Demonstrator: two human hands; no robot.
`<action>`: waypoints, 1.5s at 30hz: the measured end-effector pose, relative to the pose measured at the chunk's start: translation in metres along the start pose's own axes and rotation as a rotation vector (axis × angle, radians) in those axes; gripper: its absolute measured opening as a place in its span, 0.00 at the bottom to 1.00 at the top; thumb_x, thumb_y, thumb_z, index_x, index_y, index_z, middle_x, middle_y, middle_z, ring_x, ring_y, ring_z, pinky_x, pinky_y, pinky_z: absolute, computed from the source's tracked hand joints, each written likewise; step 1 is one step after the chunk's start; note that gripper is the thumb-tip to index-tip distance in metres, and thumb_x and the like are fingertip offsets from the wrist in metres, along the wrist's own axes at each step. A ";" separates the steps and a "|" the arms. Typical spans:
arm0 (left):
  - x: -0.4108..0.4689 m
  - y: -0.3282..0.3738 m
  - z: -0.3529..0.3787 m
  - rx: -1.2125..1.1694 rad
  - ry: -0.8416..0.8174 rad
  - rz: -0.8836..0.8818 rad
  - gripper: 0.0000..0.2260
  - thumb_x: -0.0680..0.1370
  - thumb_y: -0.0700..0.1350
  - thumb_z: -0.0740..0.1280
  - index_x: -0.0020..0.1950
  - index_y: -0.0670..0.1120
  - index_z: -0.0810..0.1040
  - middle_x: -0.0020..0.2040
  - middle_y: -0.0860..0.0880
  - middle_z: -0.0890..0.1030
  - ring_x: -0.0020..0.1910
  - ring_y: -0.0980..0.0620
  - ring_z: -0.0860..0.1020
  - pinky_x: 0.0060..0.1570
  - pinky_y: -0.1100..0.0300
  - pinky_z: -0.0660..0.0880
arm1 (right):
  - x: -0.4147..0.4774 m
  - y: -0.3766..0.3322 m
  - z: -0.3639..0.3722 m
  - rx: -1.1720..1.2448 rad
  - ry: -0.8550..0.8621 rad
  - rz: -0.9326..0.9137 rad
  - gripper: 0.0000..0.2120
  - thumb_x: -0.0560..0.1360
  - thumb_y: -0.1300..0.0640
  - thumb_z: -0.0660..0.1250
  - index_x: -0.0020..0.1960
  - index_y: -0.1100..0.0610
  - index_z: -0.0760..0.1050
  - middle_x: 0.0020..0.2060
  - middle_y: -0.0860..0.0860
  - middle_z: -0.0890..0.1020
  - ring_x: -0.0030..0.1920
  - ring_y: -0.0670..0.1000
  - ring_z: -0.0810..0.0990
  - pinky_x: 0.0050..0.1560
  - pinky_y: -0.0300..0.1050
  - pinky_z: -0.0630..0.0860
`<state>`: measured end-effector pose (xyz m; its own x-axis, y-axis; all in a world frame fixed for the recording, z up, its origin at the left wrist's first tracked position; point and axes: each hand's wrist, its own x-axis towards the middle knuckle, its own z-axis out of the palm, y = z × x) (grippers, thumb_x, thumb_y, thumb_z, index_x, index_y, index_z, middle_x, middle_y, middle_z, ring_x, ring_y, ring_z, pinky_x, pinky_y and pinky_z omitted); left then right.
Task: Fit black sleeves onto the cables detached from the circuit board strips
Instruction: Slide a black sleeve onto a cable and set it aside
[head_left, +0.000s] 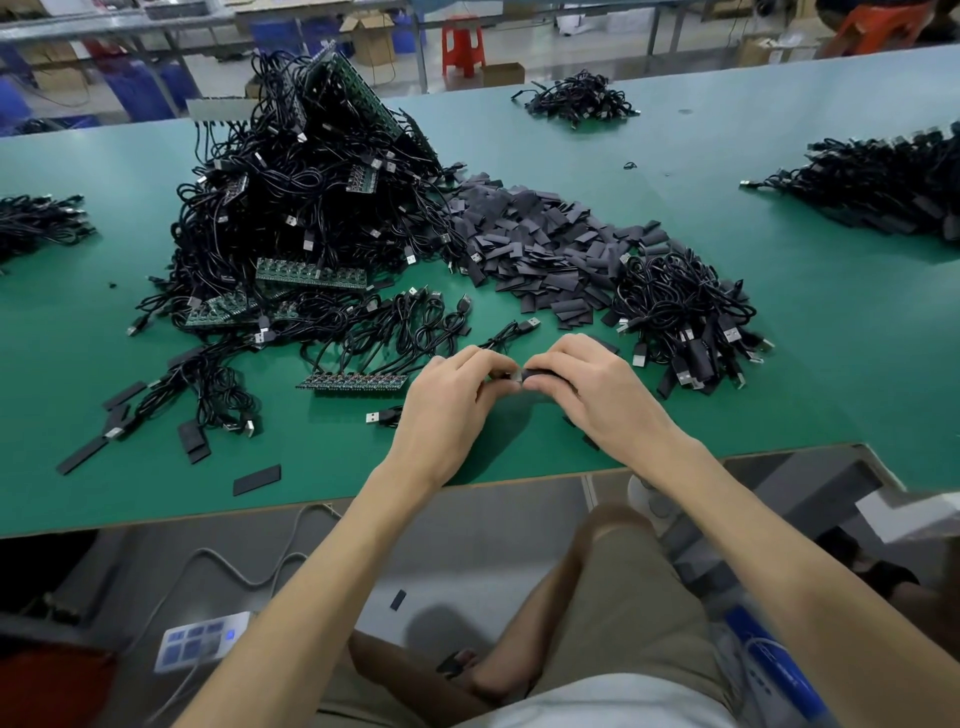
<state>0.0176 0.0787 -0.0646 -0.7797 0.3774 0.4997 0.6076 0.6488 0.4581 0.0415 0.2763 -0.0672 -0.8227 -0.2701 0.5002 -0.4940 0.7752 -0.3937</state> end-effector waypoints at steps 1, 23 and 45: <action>0.000 0.000 0.000 0.001 0.004 -0.015 0.06 0.79 0.46 0.72 0.54 0.46 0.83 0.50 0.52 0.84 0.44 0.55 0.73 0.49 0.50 0.75 | 0.000 0.000 0.000 -0.004 0.008 0.014 0.10 0.81 0.56 0.68 0.57 0.62 0.83 0.47 0.54 0.80 0.50 0.54 0.78 0.55 0.46 0.75; 0.000 -0.005 0.002 0.102 -0.021 0.045 0.05 0.80 0.46 0.72 0.53 0.47 0.85 0.48 0.51 0.82 0.41 0.50 0.73 0.49 0.59 0.69 | 0.000 0.004 0.002 0.032 -0.053 0.015 0.10 0.79 0.58 0.71 0.57 0.62 0.83 0.47 0.54 0.80 0.50 0.53 0.77 0.56 0.41 0.72; -0.001 -0.004 0.002 0.123 0.022 0.099 0.05 0.80 0.45 0.72 0.53 0.46 0.84 0.48 0.51 0.82 0.41 0.48 0.76 0.50 0.56 0.73 | 0.003 0.005 0.001 0.060 -0.049 0.056 0.10 0.81 0.56 0.70 0.58 0.61 0.83 0.47 0.54 0.81 0.48 0.53 0.78 0.53 0.48 0.75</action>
<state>0.0160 0.0768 -0.0684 -0.7127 0.4294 0.5546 0.6570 0.6857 0.3134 0.0366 0.2785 -0.0688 -0.8617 -0.2562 0.4380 -0.4614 0.7549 -0.4661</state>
